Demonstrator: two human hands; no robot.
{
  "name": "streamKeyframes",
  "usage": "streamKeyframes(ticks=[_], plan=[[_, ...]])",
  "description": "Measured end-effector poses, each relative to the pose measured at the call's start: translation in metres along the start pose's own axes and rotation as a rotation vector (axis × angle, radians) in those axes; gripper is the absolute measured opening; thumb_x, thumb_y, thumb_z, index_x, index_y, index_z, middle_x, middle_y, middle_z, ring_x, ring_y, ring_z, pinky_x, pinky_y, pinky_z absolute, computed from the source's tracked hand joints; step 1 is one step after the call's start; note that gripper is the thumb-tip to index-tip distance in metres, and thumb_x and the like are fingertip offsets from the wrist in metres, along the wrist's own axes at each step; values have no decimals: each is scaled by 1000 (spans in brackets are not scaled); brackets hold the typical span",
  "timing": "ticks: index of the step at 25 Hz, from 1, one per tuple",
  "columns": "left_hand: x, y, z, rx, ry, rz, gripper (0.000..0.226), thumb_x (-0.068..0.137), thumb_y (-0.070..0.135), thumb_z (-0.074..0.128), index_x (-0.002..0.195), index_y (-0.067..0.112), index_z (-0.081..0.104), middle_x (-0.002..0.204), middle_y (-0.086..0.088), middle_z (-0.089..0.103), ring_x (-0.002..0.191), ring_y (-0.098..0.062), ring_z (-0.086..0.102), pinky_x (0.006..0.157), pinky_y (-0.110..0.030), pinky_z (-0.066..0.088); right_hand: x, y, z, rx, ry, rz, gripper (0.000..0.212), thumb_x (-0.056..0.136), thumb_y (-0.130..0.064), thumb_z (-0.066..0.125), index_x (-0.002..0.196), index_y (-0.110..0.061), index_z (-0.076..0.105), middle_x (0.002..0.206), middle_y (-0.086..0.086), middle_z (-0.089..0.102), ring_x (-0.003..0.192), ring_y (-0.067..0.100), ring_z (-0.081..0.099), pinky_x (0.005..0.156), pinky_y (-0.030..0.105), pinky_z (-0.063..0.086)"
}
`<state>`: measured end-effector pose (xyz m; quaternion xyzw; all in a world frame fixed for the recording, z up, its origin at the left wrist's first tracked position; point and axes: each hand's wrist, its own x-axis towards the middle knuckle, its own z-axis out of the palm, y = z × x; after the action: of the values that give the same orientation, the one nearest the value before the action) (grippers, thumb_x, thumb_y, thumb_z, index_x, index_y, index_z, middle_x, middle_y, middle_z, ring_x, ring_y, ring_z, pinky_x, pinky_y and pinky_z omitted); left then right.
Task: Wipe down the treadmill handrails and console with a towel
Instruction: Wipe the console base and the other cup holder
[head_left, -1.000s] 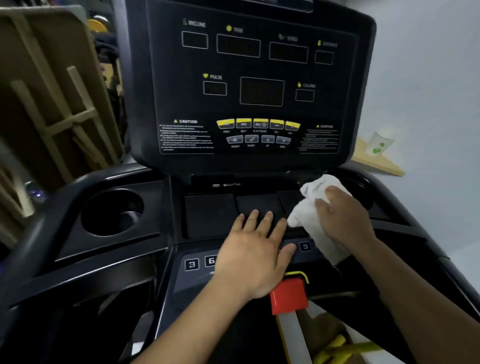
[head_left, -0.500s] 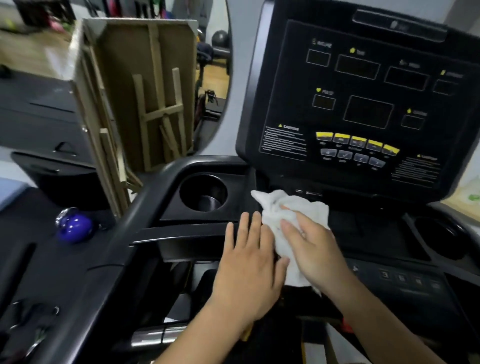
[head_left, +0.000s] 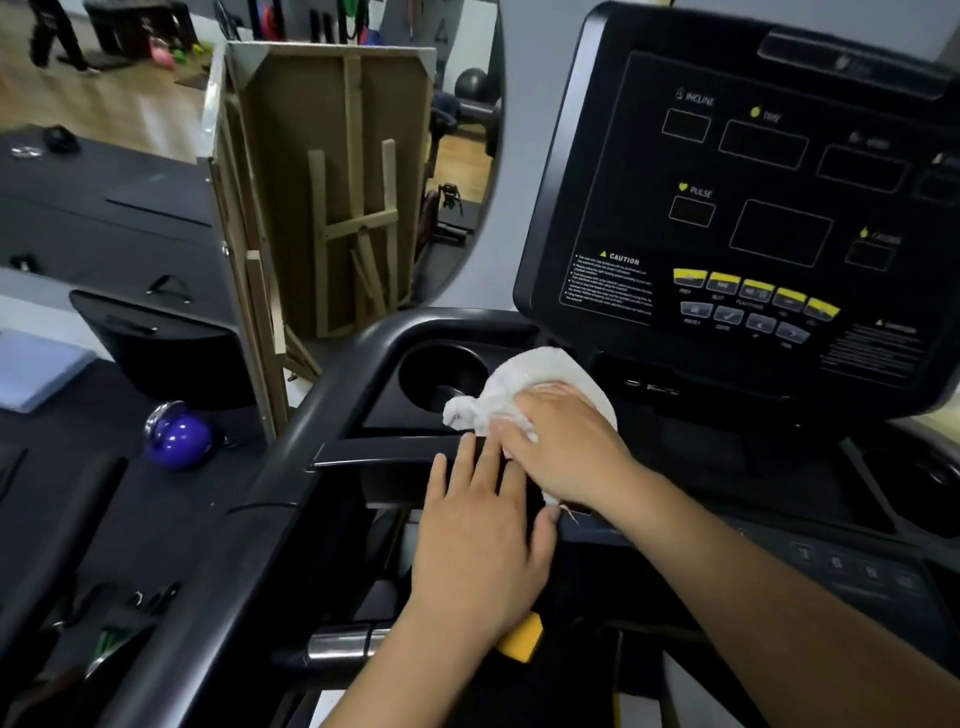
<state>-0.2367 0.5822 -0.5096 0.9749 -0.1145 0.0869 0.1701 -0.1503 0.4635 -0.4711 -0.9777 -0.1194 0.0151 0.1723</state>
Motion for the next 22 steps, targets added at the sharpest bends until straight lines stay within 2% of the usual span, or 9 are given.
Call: streamKeyframes(ticks=[3, 5, 8, 11, 13, 15, 17, 19, 22], plan=[[-4, 6, 3, -89, 98, 17, 37, 87, 42, 47, 105, 19, 70, 114, -1, 69, 126, -29, 56, 107, -50, 43, -50, 13, -10, 103, 183, -50, 30, 90, -46, 48, 68, -26, 43, 77, -13, 48, 80, 6, 48, 69, 23, 42], [-4, 17, 8, -128, 135, 68, 28, 86, 35, 49, 100, 19, 67, 113, -1, 67, 126, -29, 56, 108, -51, 40, -70, 31, -16, 81, 262, -82, 32, 89, -48, 48, 71, -22, 44, 71, -17, 43, 74, 3, 45, 65, 18, 37], [6, 40, 15, -84, 77, 227, 27, 90, 35, 46, 109, 21, 58, 134, -6, 56, 138, -33, 42, 115, -54, 31, -90, 73, -25, 43, 314, -2, 31, 89, -50, 48, 69, -28, 38, 68, -19, 38, 65, 3, 42, 63, 20, 32], [20, 72, 25, 31, -29, 344, 40, 95, 45, 40, 126, 24, 52, 147, -14, 48, 144, -41, 30, 115, -64, 22, -118, 116, -42, 17, 335, 121, 33, 87, -51, 49, 64, -35, 31, 66, -14, 40, 59, 6, 44, 59, 22, 31], [28, 94, 34, 86, -79, 388, 52, 96, 52, 34, 135, 22, 52, 145, -17, 50, 141, -44, 34, 112, -68, 23, -140, 144, -52, -4, 347, 202, 29, 87, -46, 56, 68, -26, 50, 72, -7, 53, 64, 14, 52, 60, 28, 40], [36, 115, 42, 107, -106, 404, 59, 96, 55, 31, 138, 20, 55, 141, -14, 55, 137, -45, 40, 109, -69, 28, -162, 174, -62, -60, 373, 283, 33, 87, -38, 63, 83, -5, 62, 85, 7, 64, 79, 24, 61, 71, 36, 50], [43, 139, 49, 115, -125, 421, 61, 95, 55, 31, 137, 18, 56, 139, -13, 57, 135, -42, 45, 109, -67, 30, -184, 200, -74, -80, 409, 320, 34, 87, -35, 67, 94, -2, 65, 97, 9, 67, 91, 22, 62, 83, 26, 47], [48, 166, 59, 116, -140, 451, 63, 96, 55, 29, 139, 17, 54, 141, -13, 56, 137, -38, 44, 111, -64, 30, -198, 215, -81, -87, 416, 285, 37, 86, -35, 67, 104, -3, 65, 106, 6, 66, 100, 14, 59, 92, 14, 36], [50, 205, 74, 114, -150, 484, 67, 95, 55, 26, 141, 12, 51, 143, -12, 54, 138, -34, 43, 112, -60, 32, -211, 234, -86, -90, 424, 227, 42, 82, -37, 66, 111, -7, 64, 111, 1, 64, 101, 3, 53, 89, 8, 33]])
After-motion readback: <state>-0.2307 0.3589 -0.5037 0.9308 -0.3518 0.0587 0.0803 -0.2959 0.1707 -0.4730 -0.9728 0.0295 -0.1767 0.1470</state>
